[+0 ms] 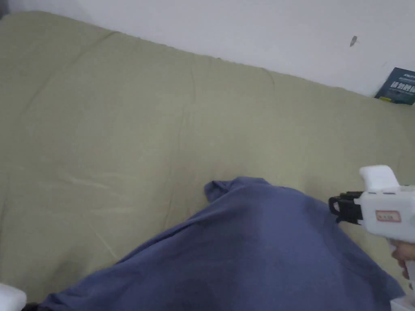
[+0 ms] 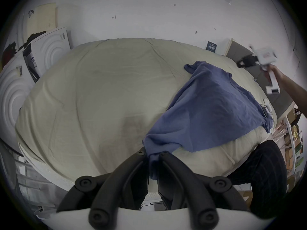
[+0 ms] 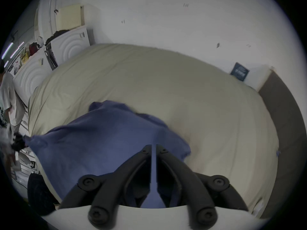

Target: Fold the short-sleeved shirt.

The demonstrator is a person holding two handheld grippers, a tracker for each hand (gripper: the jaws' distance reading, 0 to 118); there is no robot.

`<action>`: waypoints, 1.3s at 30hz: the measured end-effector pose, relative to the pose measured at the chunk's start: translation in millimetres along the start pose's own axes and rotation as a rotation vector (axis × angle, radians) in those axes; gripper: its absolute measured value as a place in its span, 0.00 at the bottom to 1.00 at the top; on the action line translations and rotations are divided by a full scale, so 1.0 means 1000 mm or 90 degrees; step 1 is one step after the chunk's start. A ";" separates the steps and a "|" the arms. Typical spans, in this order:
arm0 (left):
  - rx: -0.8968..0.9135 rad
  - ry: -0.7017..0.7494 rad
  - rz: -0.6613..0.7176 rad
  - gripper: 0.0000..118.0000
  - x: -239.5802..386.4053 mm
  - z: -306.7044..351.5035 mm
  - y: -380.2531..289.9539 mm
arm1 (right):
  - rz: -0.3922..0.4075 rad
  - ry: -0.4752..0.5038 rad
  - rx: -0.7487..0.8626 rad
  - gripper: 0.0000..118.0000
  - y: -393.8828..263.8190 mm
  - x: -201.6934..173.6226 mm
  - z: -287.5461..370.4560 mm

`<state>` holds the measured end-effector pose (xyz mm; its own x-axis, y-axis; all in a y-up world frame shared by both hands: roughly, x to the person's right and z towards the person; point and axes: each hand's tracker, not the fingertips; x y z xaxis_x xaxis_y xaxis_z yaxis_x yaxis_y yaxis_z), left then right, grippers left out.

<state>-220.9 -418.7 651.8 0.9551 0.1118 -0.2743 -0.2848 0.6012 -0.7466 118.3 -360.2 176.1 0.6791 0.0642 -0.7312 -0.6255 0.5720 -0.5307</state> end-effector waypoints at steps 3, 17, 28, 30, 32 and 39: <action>-0.004 0.007 0.016 0.07 0.001 0.000 -0.003 | -0.033 0.021 -0.032 0.99 0.041 0.022 -0.051; -0.022 0.014 0.024 0.07 0.007 -0.013 -0.003 | 0.089 -0.009 -0.174 1.00 0.022 -0.002 -0.154; -0.004 0.029 0.049 0.07 0.006 -0.022 0.006 | 0.033 0.090 -0.042 0.05 0.024 -0.005 -0.094; 0.002 0.024 0.076 0.07 0.004 -0.021 0.008 | 0.021 0.089 -0.016 0.05 0.029 -0.004 -0.074; 0.024 0.019 0.102 0.07 0.006 -0.016 0.013 | -0.004 0.103 0.008 0.05 0.030 0.001 -0.051; 0.082 -0.019 0.151 0.07 0.012 -0.001 0.058 | -0.039 0.092 0.101 0.05 0.039 0.019 0.072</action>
<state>-226.2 -383.6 604.6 0.8654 0.2838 -0.4130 -0.4902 0.6508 -0.5798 134.2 -277.7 172.2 0.6447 -0.0861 -0.7595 -0.5089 0.6930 -0.5106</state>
